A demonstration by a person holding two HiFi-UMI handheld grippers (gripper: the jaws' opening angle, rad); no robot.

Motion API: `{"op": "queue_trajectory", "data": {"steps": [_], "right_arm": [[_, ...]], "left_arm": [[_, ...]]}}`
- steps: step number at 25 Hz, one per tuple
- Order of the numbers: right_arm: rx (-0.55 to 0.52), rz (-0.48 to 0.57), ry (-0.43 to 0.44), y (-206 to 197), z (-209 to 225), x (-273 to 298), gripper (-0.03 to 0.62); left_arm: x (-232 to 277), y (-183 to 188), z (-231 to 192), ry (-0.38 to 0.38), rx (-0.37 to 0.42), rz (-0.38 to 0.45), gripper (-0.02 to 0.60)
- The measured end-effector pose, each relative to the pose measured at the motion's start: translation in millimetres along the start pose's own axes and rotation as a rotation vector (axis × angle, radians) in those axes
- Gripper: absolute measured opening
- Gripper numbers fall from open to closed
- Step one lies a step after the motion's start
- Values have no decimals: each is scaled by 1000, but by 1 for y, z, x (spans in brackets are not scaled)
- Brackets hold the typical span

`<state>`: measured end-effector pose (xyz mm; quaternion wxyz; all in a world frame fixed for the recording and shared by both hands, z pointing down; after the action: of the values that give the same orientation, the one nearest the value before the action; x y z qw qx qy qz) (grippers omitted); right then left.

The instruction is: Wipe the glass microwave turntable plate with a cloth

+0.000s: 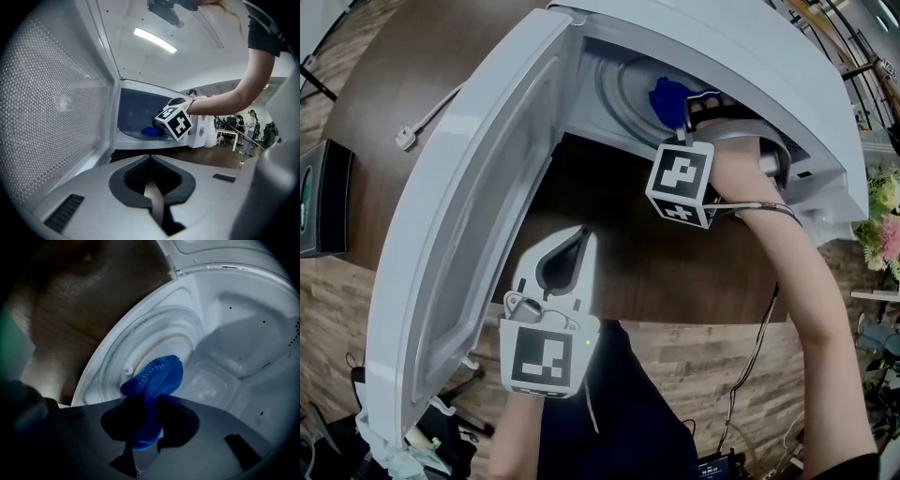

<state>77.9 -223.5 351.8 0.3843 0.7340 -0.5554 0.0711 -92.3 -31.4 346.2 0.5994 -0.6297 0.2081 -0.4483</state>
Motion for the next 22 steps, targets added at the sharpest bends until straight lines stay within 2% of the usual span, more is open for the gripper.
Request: {"op": "queue_trajectory", "data": {"steps": [7, 14, 18, 22], "right_arm": [[-44, -120, 41, -15, -3, 20, 82], [-207, -294, 92, -34, -15, 40, 74], [-241, -314, 98, -35, -16, 42, 71], [-207, -300, 89, -35, -15, 41, 73]], "left_arm": [[1, 1, 2, -9, 4, 0, 8], [1, 1, 2, -5, 0, -2, 8], [1, 0, 1, -3, -4, 0, 8], [0, -1, 0, 1, -13, -1, 8]]}}
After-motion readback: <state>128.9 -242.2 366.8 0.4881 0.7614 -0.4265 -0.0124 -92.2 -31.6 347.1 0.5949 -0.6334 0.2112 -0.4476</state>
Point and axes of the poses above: the fingertips, and each gripper's own axes: x forward along the fingers, z to its right, y out of its top, the point moved 8 cm from there along -x, backward along the fingers, and after that the axes turned 13 degrees about x, right-handed, at the moved point
